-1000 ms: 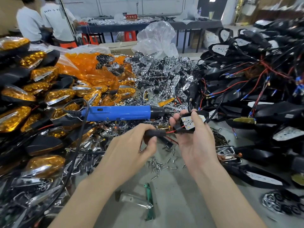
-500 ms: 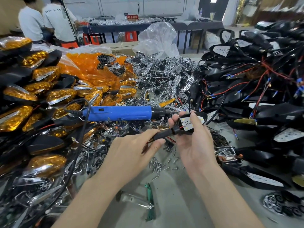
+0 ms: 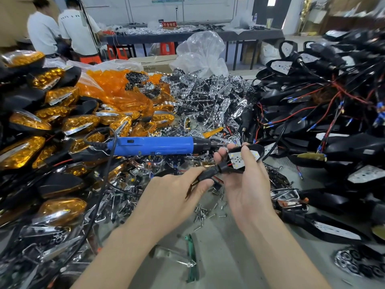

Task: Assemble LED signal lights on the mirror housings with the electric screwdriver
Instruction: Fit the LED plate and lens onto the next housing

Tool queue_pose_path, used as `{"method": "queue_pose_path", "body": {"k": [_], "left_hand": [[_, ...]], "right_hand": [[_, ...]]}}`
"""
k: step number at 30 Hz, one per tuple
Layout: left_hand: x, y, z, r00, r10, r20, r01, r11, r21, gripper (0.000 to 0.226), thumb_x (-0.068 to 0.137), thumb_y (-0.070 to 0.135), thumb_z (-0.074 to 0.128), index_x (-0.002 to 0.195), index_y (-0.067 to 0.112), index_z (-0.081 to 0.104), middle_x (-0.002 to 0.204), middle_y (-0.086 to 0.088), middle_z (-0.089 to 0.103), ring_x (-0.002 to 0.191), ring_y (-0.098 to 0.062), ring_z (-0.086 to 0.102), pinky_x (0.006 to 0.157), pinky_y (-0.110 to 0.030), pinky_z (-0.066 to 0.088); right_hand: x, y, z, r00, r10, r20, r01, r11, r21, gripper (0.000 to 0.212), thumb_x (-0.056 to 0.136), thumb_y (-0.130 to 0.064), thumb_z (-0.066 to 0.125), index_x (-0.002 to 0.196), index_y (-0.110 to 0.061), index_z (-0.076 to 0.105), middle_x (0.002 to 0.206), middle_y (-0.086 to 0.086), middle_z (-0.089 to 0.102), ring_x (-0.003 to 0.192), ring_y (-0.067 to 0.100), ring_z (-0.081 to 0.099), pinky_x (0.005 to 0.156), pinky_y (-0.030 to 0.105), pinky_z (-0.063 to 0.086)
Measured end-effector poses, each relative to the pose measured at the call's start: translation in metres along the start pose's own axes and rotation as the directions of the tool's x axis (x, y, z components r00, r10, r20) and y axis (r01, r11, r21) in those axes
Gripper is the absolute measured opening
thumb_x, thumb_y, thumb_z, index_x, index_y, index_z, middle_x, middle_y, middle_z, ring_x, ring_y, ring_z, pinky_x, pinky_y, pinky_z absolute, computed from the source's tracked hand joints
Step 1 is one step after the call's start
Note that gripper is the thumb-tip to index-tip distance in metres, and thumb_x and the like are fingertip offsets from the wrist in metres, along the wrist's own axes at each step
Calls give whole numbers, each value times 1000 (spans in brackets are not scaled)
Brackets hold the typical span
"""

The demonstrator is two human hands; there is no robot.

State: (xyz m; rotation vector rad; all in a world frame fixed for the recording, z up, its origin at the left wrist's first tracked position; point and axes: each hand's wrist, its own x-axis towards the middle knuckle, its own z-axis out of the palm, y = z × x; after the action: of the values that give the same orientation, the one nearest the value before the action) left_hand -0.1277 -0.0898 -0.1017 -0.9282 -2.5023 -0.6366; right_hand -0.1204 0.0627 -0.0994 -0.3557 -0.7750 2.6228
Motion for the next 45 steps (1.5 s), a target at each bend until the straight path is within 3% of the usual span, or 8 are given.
{"method": "queue_pose_path", "body": {"k": [17, 23, 28, 33, 35, 38, 41, 45], "left_hand": [[0, -2, 2, 998, 50, -25, -51, 999, -8, 43, 100, 54, 39, 113, 25, 67, 53, 18, 35, 44, -9, 52, 39, -29, 42], [5, -6, 1, 999, 19, 28, -18, 999, -39, 47, 100, 65, 28, 116, 35, 60, 49, 19, 32, 44, -4, 43, 42, -20, 32], [9, 2, 2, 998, 62, 4, -62, 998, 24, 46, 98, 56, 37, 119, 27, 66, 87, 16, 66, 68, -7, 64, 50, -30, 50], [2, 6, 4, 983, 25, 182, -21, 999, -24, 49, 104, 43, 24, 152, 33, 28, 118, 13, 53, 76, -20, 62, 65, -41, 51], [2, 5, 4, 986, 19, 167, -11, 999, -45, 47, 106, 40, 29, 152, 33, 30, 124, 14, 57, 79, -22, 65, 68, -42, 51], [5, 1, 3, 993, -2, 121, 7, 999, -38, 46, 105, 44, 31, 149, 35, 40, 100, 11, 69, 80, -19, 66, 65, -41, 51], [5, 1, 1, 993, 4, 119, -4, 1000, 0, 47, 104, 47, 28, 147, 36, 41, 64, 11, 48, 61, -20, 61, 54, -39, 51], [7, 1, 0, 997, 37, 62, -38, 999, 17, 40, 102, 43, 35, 139, 34, 46, 56, 14, 29, 45, -17, 53, 40, -33, 46]], "right_hand": [[2, 3, -1, 999, 39, -22, -38, 998, 54, 40, 109, -16, 48, 140, 8, 47, 89, 12, 67, 74, 23, 71, 68, 30, 61], [1, 2, -2, 997, 80, 25, -81, 995, 64, 19, 108, -20, 48, 119, -7, 57, 87, 8, 68, 73, 21, 70, 69, 29, 61], [-1, 4, -3, 996, 78, 42, -79, 997, 13, 15, 108, -22, 49, 113, -11, 58, 88, 7, 71, 78, 24, 71, 68, 31, 61], [3, 4, -3, 997, 66, 35, -68, 996, 53, 17, 108, -19, 48, 121, -10, 55, 85, 8, 72, 78, 24, 74, 67, 31, 61], [3, 4, -4, 996, 77, 40, -79, 995, 55, 21, 108, -19, 47, 126, -10, 55, 86, 8, 73, 79, 24, 75, 67, 31, 61], [5, 5, -5, 993, 101, 52, -103, 994, 37, 26, 108, -20, 48, 130, -8, 55, 91, 10, 73, 83, 24, 76, 68, 30, 61], [5, 5, -5, 992, 115, 60, -116, 993, 22, 28, 108, -20, 48, 131, -6, 55, 98, 13, 73, 89, 25, 76, 70, 30, 62], [6, 2, -6, 989, 119, 84, -122, 992, 26, 17, 106, -19, 50, 120, -11, 56, 90, 8, 74, 92, 25, 76, 70, 30, 62]]}}
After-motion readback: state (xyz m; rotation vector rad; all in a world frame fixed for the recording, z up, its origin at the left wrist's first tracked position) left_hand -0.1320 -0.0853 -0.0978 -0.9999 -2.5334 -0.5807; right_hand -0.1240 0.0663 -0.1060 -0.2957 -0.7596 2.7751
